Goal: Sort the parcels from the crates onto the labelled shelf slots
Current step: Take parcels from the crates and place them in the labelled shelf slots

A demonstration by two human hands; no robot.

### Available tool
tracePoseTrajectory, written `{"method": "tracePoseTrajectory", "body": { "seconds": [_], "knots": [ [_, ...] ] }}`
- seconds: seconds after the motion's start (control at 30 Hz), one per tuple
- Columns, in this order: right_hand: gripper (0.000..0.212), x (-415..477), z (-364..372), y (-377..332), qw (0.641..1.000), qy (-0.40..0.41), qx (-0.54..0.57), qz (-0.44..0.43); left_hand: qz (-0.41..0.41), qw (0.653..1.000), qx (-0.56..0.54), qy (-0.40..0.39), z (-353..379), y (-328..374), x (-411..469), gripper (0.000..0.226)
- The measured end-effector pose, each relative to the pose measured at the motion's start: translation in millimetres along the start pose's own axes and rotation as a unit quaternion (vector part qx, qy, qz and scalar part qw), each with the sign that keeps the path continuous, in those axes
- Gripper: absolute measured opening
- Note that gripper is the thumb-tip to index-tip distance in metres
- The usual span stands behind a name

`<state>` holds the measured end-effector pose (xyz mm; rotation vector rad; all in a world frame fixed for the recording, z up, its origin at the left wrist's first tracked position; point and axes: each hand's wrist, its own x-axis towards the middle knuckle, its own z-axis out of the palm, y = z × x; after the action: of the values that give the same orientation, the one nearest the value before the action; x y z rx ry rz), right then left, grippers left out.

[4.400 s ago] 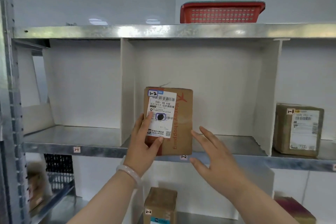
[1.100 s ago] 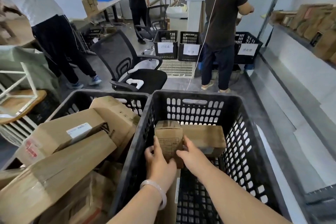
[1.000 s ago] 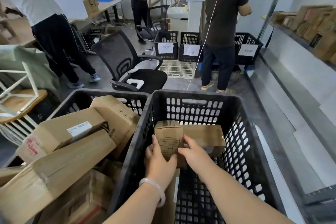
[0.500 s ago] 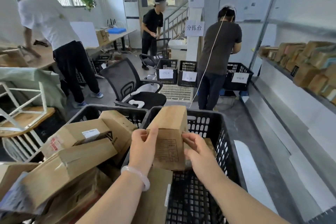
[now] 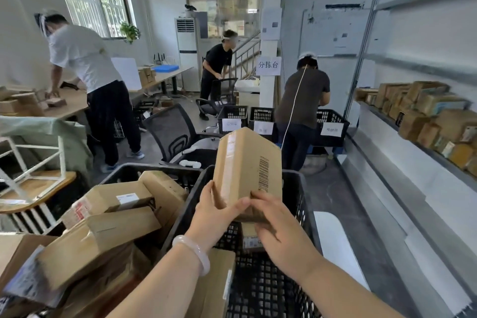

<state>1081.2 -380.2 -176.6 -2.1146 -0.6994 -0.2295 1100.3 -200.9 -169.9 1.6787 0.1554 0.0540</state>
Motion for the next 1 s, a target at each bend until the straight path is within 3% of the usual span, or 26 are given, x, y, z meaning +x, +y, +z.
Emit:
{"method": "tracePoseTrajectory", "body": {
  "seconds": [0.07, 0.13, 0.2, 0.27, 0.37, 0.43, 0.47, 0.5, 0.57, 0.7, 0.77, 0.87, 1.0],
  "knots": [
    [0.047, -1.2, -4.4, 0.0, 1.0, 0.001, 0.003, 0.005, 0.009, 0.999, -0.033, 0.008, 1.7, -3.0, -3.1, 0.125],
    [0.048, -1.6, -10.9, 1.6, 0.997, 0.066, 0.034, 0.026, -0.016, 0.994, -0.104, 0.011, 0.1, -7.6, -6.4, 0.112],
    [0.048, -0.1, -19.2, 7.0, 0.976, 0.173, 0.092, 0.092, -0.059, 0.979, -0.194, -0.022, -3.6, -13.2, -8.5, 0.102],
    [0.045, 3.4, -28.3, 14.1, 0.938, 0.226, 0.171, 0.2, -0.104, 0.953, -0.277, -0.064, -6.5, -18.2, -10.2, 0.091],
    [0.054, 1.0, -37.1, 24.8, 0.839, 0.155, 0.401, 0.333, -0.166, 0.916, -0.344, -0.126, -3.3, -23.5, -14.5, 0.072],
    [0.052, -6.7, -38.4, 28.6, 0.774, 0.062, 0.539, 0.327, -0.178, 0.919, -0.323, -0.141, 3.4, -22.8, -18.3, 0.056],
    [0.05, -10.5, -38.3, 29.4, 0.761, 0.043, 0.565, 0.317, -0.169, 0.932, -0.295, -0.124, 6.7, -22.8, -19.6, 0.047],
    [0.047, -12.9, -38.3, 30.0, 0.762, 0.05, 0.563, 0.316, -0.144, 0.953, -0.249, -0.094, 9.2, -22.7, -21.0, 0.041],
    [0.047, -14.4, -39.3, 29.9, 0.799, 0.097, 0.5, 0.321, -0.056, 0.993, -0.095, -0.04, 11.7, -20.5, -22.6, 0.036],
    [0.051, -15.7, -35.6, 24.4, 0.883, 0.179, 0.31, 0.303, 0.09, 0.987, 0.13, -0.013, 18.4, -13.2, -28.3, 0.052],
    [0.05, -18.1, -30.3, 17.9, 0.912, 0.179, 0.245, 0.274, 0.099, 0.984, 0.144, -0.037, 27.3, -9.6, -32.2, 0.05],
    [0.038, -21.9, -24.8, 8.6, 0.936, 0.17, 0.216, 0.218, 0.076, 0.992, 0.071, -0.065, 35.9, -5.9, -34.1, 0.039],
    [0.042, -27.6, -17.5, -2.7, 0.969, 0.104, 0.151, 0.165, 0.071, 0.997, 0.007, -0.006, 29.6, -7.3, -31.1, 0.029]
  ]
}}
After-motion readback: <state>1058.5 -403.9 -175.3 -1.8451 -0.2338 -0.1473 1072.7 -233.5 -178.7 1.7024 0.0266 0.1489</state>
